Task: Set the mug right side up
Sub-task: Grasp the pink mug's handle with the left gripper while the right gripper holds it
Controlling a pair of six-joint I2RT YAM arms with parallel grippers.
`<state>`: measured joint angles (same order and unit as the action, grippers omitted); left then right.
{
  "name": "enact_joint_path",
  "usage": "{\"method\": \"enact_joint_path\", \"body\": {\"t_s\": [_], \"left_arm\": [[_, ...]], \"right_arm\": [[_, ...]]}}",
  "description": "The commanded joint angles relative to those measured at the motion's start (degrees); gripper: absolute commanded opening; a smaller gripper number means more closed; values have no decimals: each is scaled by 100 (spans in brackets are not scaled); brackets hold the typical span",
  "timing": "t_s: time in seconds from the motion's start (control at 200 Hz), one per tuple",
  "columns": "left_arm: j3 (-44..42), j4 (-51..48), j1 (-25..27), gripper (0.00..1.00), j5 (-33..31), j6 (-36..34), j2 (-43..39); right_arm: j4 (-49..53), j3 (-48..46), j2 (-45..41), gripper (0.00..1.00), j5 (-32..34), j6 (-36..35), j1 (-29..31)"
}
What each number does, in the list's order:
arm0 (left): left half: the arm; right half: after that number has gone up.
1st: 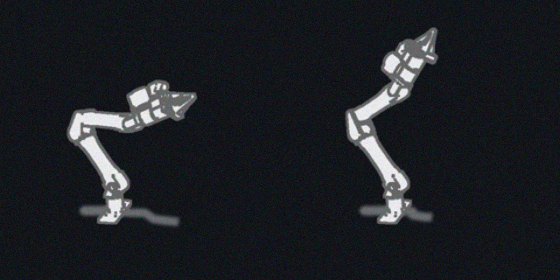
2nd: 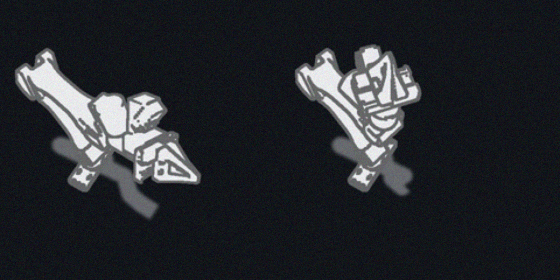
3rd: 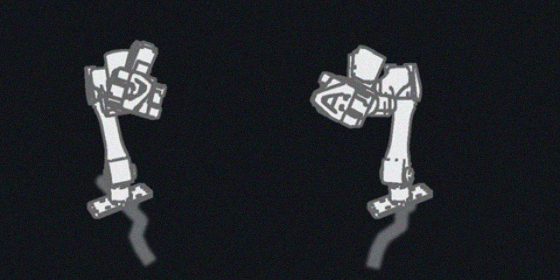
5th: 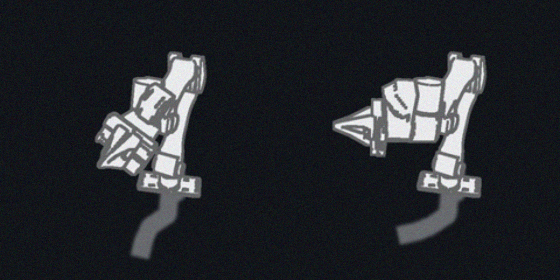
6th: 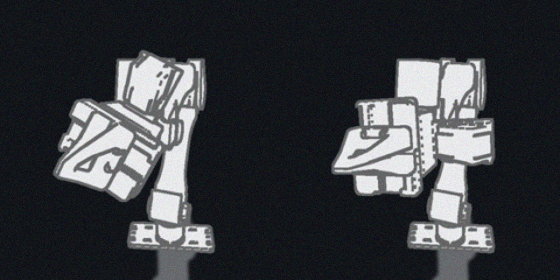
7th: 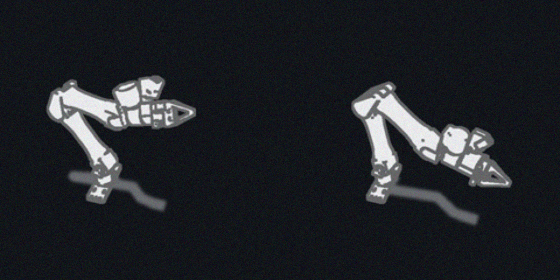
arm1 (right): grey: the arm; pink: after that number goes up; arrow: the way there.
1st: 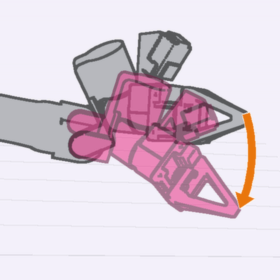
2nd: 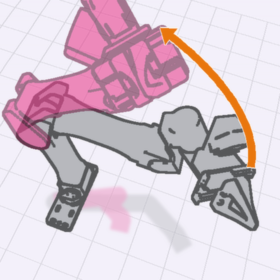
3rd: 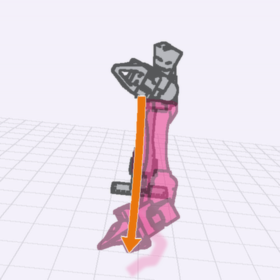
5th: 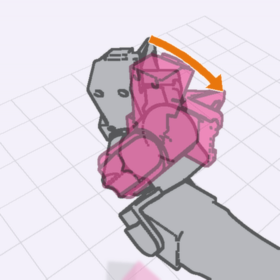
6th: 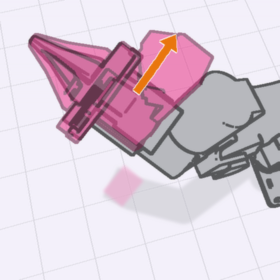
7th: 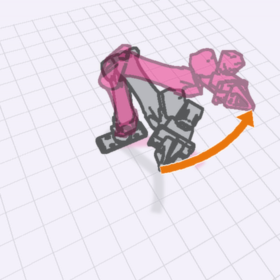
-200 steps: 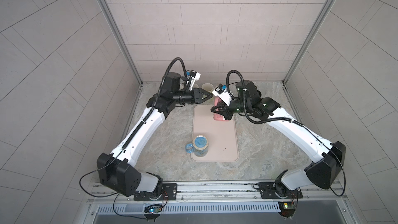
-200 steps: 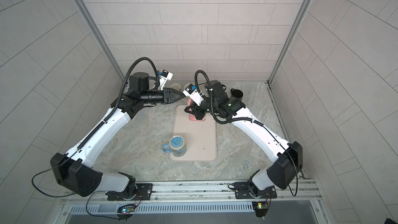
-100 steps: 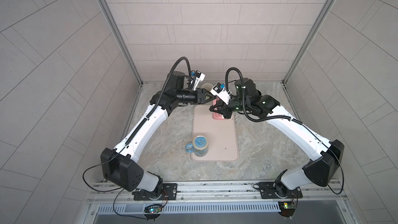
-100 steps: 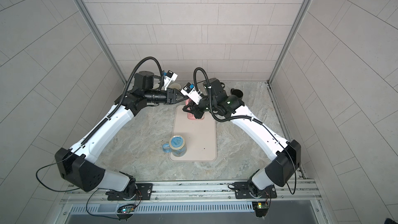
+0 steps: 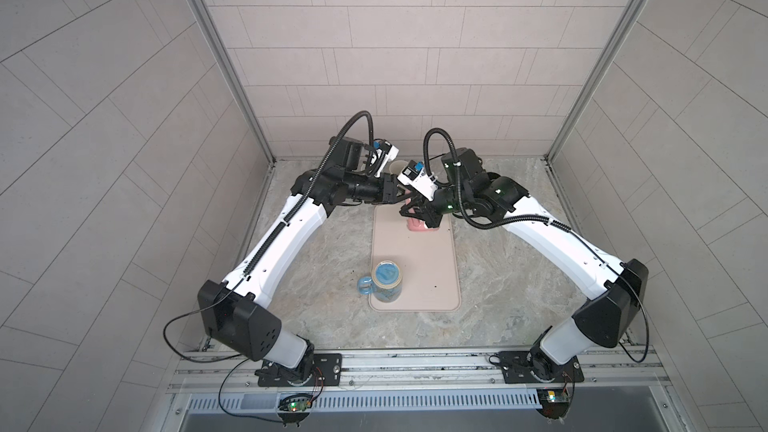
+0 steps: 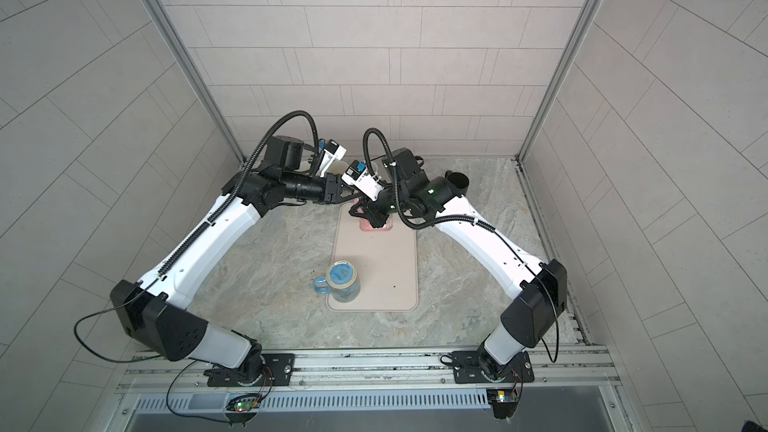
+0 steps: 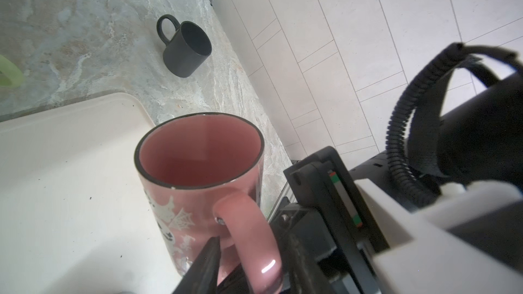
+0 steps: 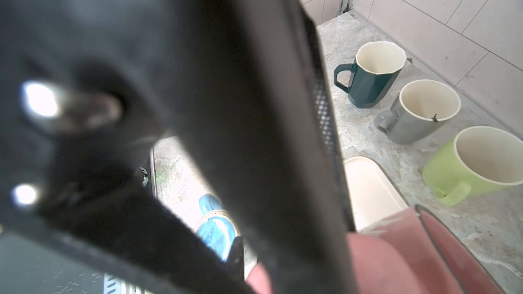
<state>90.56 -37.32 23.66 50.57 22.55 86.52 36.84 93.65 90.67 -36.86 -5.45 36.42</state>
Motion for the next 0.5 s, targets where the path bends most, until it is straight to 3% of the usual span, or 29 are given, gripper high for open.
{"method": "enact_joint_path", "body": {"t_s": [0.0,0.495], "left_arm": [[128,-597,139,43,-175,-337,175],[269,-1075,277,36,-348,-479,575]], "right_arm": [[-437,351,-42,0,-49,-305,133],[-124,635,161,0,296,-598,397]]}}
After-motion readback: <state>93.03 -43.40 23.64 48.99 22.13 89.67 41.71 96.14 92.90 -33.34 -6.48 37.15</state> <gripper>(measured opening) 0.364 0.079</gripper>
